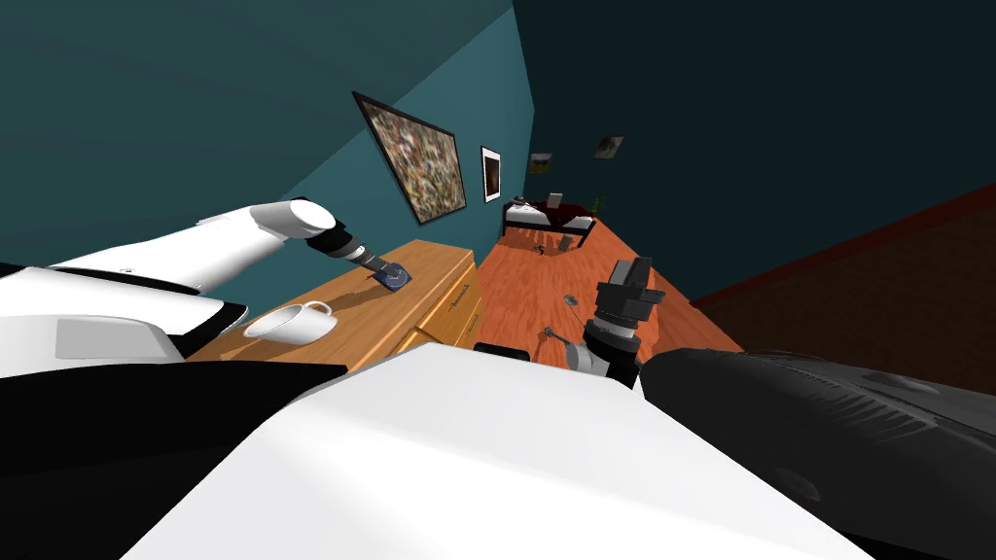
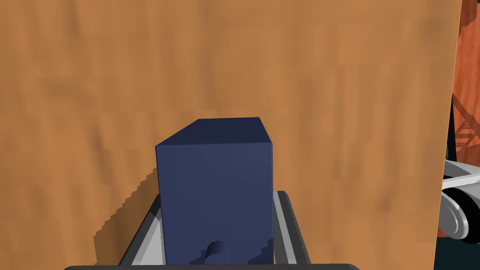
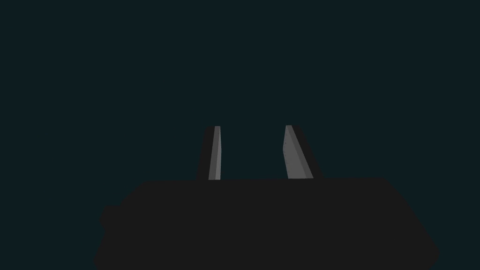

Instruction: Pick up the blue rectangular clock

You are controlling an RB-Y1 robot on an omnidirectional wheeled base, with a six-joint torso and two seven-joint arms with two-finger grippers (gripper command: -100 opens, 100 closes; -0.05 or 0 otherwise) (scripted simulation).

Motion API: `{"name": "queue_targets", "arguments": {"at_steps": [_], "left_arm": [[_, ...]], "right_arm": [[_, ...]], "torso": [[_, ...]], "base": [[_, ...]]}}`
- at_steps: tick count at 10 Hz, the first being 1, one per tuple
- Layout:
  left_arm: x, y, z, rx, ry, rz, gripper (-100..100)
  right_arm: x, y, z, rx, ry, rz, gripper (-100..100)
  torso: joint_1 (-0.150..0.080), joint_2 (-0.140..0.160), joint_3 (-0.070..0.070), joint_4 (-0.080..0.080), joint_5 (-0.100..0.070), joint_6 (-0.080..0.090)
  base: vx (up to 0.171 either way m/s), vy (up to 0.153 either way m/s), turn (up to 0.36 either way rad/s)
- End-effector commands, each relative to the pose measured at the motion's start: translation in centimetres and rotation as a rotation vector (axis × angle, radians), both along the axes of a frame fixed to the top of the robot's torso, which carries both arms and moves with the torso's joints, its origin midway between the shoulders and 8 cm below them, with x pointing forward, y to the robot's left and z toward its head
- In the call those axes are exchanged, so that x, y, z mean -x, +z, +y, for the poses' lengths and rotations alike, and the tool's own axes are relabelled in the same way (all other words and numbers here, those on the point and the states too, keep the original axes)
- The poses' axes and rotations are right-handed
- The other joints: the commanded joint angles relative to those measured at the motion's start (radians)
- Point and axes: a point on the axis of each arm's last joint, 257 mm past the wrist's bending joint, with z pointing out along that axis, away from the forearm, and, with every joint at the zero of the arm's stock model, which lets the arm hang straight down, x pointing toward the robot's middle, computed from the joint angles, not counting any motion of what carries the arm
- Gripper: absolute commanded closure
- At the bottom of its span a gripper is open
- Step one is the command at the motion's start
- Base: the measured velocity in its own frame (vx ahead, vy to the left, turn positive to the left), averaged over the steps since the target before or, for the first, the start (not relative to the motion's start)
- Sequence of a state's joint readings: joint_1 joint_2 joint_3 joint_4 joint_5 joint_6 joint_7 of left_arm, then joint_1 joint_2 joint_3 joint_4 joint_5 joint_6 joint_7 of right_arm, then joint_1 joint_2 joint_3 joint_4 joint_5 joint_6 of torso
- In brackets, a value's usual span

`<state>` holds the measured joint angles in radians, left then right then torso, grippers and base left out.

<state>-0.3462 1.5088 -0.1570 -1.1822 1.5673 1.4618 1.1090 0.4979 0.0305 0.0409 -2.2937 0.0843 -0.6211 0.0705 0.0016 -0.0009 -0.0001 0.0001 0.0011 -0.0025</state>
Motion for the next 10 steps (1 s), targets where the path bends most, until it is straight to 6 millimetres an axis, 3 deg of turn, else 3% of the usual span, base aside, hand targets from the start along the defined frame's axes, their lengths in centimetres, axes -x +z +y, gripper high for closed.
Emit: {"name": "queue_targets", "arguments": {"at_steps": [1,2,3,4,7,9,10], "left_arm": [[0.0,0.0,0.0,0.0,0.0,0.0,100],[0.0,0.0,0.0,0.0,0.0,0.0,100],[0.0,0.0,0.0,0.0,0.0,0.0,0],[-0.1,0.2,-0.3,0.0,-0.013,0.0,100],[-0.1,1.5,-2.0,0.002,-0.099,0.001,100],[-0.1,1.5,-1.9,0.002,-0.101,0.001,100],[-0.1,1.5,-2.0,0.002,-0.102,0.001,0]], "right_arm": [[0.0,0.0,0.0,0.0,0.0,0.0,0],[0.0,0.0,0.0,0.0,0.0,0.0,0],[0.0,0.0,0.0,0.0,0.0,0.0,0],[0.0,0.0,0.0,0.0,0.0,0.0,0],[0.0,0.0,0.0,0.0,0.0,0.0,0],[0.0,0.0,0.0,0.0,0.0,0.0,0],[0.0,0.0,0.0,0.0,0.0,0.0,0]], "torso": [[0.0,0.0,0.0,0.0,0.0,0.0],[0.0,0.0,0.0,0.0,0.0,0.0],[0.0,0.0,0.0,0.0,0.0,0.0],[0.0,0.0,0.0,0.0,0.0,0.0],[-0.004,-0.009,-0.005,-0.001,-0.002,-0.001],[-0.004,-0.009,-0.005,-0.002,-0.001,0.0],[-0.002,-0.006,-0.004,-0.001,-0.001,0.001]], "base": [[0.0,0.0,0.0],[0.0,0.0,0.0],[0.0,0.0,0.0],[0.054,-0.024,0.178],[0.164,-0.056,0.311],[0.091,-0.035,0.143],[0.009,-0.005,-0.007]]}}
